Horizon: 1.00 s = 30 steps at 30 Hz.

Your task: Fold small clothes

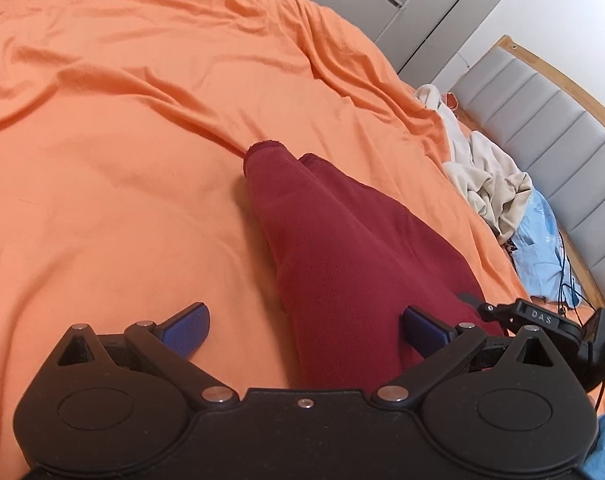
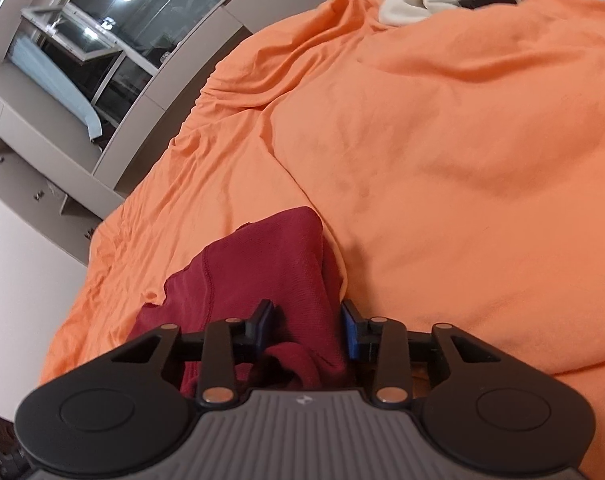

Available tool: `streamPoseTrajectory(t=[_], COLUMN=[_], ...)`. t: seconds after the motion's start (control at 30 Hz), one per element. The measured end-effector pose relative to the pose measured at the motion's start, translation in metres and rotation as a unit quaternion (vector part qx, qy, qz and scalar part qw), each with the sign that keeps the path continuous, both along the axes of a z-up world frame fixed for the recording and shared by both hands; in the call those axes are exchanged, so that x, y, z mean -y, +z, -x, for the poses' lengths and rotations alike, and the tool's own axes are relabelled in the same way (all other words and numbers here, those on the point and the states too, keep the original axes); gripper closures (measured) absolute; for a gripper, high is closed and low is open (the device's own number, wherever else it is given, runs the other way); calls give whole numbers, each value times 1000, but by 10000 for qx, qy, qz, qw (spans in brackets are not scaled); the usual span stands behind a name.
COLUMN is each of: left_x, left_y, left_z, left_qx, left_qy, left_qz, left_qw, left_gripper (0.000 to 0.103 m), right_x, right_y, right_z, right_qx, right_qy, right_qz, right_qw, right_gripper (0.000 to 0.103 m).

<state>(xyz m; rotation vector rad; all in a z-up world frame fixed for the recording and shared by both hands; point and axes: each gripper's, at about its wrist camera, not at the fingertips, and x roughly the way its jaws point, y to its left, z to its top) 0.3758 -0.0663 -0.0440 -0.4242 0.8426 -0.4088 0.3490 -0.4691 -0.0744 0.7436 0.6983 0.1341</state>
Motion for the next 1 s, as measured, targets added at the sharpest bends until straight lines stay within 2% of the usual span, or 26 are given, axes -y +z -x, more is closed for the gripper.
streamPoseTrajectory(t=[0.13, 0.3, 1.0], left_x=[1, 2, -1], left_y=[-2, -3, -5], left_z=[-4, -5, -4], left_qx=[7, 37, 72], left_qy=[-39, -117, -146], left_qz=[28, 34, 23], left_qw=[10000, 9999, 9999], left_gripper=[1, 4, 5], right_x=[-12, -27, -26], right_y=[9, 18, 18], right_z=[4, 7, 8], right_qx=[155, 278, 249], right_qy=[109, 200, 201], right_qz=[501, 1029, 1034], right_qw=[9986, 9941, 9941], right_gripper=[72, 73, 72])
